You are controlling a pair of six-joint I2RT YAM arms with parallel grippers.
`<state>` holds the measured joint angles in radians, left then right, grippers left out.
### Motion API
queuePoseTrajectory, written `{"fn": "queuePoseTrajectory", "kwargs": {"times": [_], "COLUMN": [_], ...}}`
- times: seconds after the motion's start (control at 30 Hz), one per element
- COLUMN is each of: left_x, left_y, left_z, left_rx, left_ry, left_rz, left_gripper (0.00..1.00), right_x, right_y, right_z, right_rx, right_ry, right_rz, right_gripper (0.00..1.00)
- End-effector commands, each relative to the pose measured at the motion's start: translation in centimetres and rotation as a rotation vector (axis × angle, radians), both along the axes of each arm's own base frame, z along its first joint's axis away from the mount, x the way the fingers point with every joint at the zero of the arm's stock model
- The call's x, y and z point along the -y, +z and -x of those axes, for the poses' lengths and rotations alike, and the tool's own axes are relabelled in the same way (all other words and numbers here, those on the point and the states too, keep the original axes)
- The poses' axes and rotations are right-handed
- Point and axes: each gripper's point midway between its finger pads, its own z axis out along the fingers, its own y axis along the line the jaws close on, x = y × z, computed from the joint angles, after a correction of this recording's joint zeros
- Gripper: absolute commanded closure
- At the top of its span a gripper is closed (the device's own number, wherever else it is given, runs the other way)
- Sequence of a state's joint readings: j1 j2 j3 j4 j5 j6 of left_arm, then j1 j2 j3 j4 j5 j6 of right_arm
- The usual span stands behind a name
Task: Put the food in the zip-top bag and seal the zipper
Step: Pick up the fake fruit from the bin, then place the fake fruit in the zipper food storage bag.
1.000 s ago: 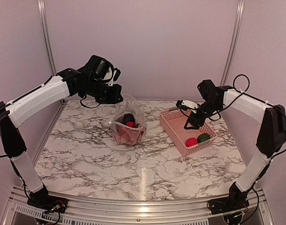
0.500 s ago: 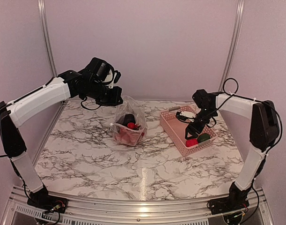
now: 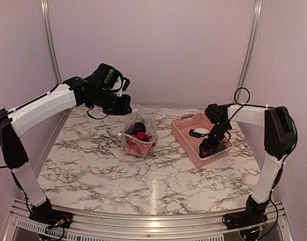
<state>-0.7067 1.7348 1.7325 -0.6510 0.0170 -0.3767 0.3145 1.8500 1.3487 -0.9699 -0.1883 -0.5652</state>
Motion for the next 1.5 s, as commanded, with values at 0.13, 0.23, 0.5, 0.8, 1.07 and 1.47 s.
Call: {"fn": "queuePoseTrajectory", "kwargs": {"times": [0.13,0.23,0.5,0.8,1.07,1.47], "left_x": [-0.7,-0.7,-0.8,-0.4,0.2,0.9], "left_y": [0.5,0.4,0.2,0.1,0.7,1.3], "left_z": [0.4,0.6,0.6,0.1,-0.4,-0.4], "left_rx": [0.020,0.021,0.023,0.024,0.025,0.022], "left_ry": [0.007,0.006,0.012,0.029,0.048,0.041], "left_rz": [0.002,0.003,0.013,0.039,0.084,0.130], "left_gripper": [1.00,1.00,1.00,1.00,1.00,1.00], "right_x": [0.5,0.4,-1.8,-10.4,-19.0,-26.3], "right_y": [-1.0,-0.3,8.2,20.0,25.7,25.0], "right_z": [0.0,-0.7,-5.0,-3.8,2.2,4.9], "right_rx": [-0.043,-0.021,0.198,0.336,0.437,0.456], "right_ry": [-0.053,-0.056,-0.060,0.149,0.447,0.583], "right_rz": [0.027,0.023,-0.103,-0.520,-0.709,-0.773], "right_gripper": [0.38,0.47,0.54,0.55,0.54,0.53]}}
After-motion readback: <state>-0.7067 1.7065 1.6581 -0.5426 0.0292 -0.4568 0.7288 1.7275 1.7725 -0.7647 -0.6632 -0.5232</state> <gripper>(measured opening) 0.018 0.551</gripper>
